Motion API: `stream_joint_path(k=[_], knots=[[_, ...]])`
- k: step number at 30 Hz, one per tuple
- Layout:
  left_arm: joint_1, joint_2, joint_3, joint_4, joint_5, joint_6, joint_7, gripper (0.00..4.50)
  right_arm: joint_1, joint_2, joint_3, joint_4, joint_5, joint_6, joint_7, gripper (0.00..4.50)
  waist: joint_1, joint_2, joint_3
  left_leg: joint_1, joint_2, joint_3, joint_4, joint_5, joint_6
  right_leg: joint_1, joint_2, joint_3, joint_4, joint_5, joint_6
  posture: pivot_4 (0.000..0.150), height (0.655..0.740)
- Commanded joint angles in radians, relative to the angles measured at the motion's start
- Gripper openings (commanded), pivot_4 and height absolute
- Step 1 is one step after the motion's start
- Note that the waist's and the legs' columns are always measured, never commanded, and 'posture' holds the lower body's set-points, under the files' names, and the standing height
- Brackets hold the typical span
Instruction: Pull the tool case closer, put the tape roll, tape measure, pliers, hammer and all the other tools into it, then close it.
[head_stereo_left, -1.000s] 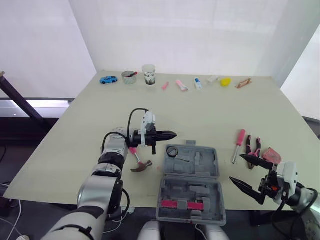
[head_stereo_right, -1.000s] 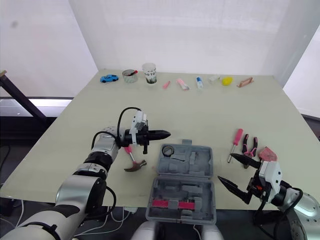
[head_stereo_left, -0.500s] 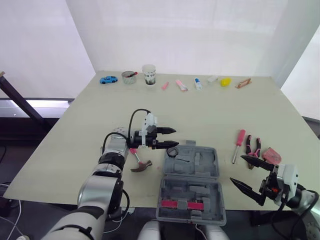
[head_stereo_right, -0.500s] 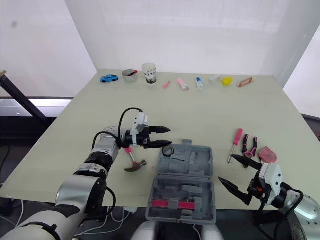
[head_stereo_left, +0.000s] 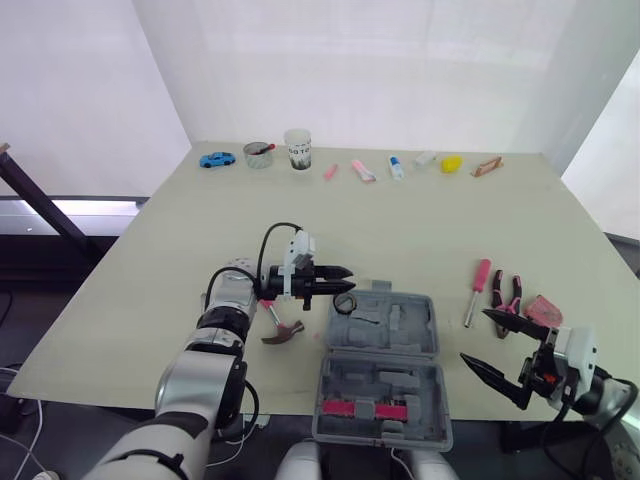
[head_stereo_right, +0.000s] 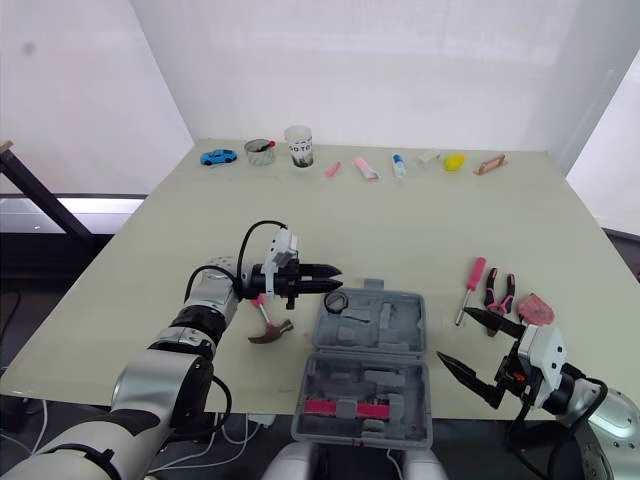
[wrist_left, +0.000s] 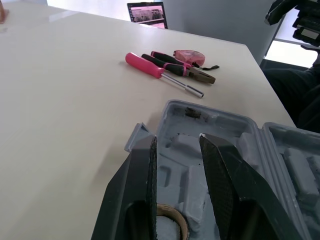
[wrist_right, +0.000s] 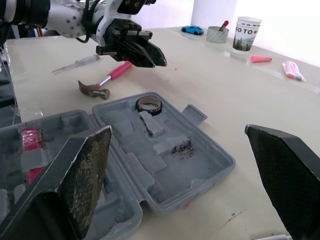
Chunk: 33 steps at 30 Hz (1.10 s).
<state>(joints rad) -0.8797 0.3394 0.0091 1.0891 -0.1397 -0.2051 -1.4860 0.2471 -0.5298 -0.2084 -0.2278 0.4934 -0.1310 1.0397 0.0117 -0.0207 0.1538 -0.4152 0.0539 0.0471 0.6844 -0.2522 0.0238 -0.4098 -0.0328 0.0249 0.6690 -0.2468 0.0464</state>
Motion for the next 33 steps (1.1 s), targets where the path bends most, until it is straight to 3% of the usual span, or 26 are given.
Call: stream_joint_path(k=[1,2,4,18,33], knots=[[-0.014,0.003,0.005,0.003,-0.007,0.000,-0.021,1.49,-0.006,-0.008,-0.005,-0.021,0.005,-0.012,-0.004,4.50,0.000,0.000,0.000,0.000,0.000,0.000,0.000,0.000,0.000,0.000,0.000,0.000,0.000,0.000,0.000,0.150,0.7400],[-0.014,0.002,0.007,0.005,-0.008,0.000,-0.016,0.97,-0.007,-0.007,-0.005,-0.022,0.005,-0.012,-0.005,4.50,0.000,0.000,0.000,0.000,0.000,0.000,0.000,0.000,0.000,0.000,0.000,0.000,0.000,0.000,0.000,0.150,0.7400],[-0.015,0.004,0.005,0.006,0.000,-0.014,0.002,0.40,-0.003,-0.006,-0.005,-0.026,0.005,-0.012,-0.008,4.50,0.000,0.000,0.000,0.000,0.000,0.000,0.000,0.000,0.000,0.000,0.000,0.000,0.000,0.000,0.000,0.150,0.7400],[0.000,-0.015,-0.031,0.048,0.060,-0.098,0.056,0.40,-0.017,-0.006,0.003,-0.006,-0.001,-0.018,-0.004,4.50,0.000,0.000,0.000,0.000,0.000,0.000,0.000,0.000,0.000,0.000,0.000,0.000,0.000,0.000,0.000,0.150,0.7400],[0.008,-0.042,-0.141,0.166,0.246,-0.173,0.254,0.40,-0.030,-0.006,0.023,-0.054,0.006,0.010,-0.024,4.50,0.001,0.000,0.000,0.000,0.000,0.000,0.000,0.000,0.000,0.000,0.000,0.000,0.000,0.000,0.000,0.150,0.7400]])
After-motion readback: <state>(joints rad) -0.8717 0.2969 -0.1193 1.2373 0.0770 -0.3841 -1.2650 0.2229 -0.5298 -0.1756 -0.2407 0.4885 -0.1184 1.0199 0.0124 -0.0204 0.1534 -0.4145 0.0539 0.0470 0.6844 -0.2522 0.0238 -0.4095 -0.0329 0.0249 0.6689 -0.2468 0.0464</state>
